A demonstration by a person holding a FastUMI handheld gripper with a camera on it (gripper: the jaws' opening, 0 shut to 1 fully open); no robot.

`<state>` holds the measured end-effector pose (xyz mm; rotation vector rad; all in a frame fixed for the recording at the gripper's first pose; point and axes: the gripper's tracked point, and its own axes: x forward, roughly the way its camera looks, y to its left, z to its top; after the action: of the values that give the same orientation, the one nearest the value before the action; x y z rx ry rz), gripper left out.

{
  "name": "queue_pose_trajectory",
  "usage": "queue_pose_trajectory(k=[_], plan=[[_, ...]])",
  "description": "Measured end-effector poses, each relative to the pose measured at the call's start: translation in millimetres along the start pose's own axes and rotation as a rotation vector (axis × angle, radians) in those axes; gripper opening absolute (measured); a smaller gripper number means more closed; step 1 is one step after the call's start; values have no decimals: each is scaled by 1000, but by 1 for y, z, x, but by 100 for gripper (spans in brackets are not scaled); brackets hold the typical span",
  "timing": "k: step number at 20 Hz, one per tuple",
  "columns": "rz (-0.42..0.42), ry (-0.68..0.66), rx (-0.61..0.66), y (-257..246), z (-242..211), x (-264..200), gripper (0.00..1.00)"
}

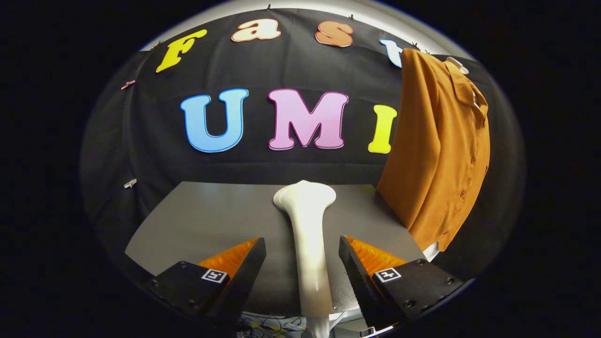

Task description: Iron the clothes twice with a garment steamer, once on the left side and once on the right side.

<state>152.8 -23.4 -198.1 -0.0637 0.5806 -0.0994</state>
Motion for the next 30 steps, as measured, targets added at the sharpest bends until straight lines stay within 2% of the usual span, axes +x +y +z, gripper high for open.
queue_pose_trajectory(k=[3, 6, 8, 12, 14, 17, 21, 30], plan=[[3, 53, -4, -2, -8, 16, 97], [-7, 98, -4, -7, -15, 25, 91], [-19, 128, -8, -8, -19, 32, 67], [-22, 149, -57, -9, -22, 34, 42], [-15, 144, -43, -9, -22, 34, 38], [24, 126, -27, -4, -19, 33, 38], [8, 72, -5, -11, -7, 22, 31], [5, -57, 15, -13, 15, -38, 31]])
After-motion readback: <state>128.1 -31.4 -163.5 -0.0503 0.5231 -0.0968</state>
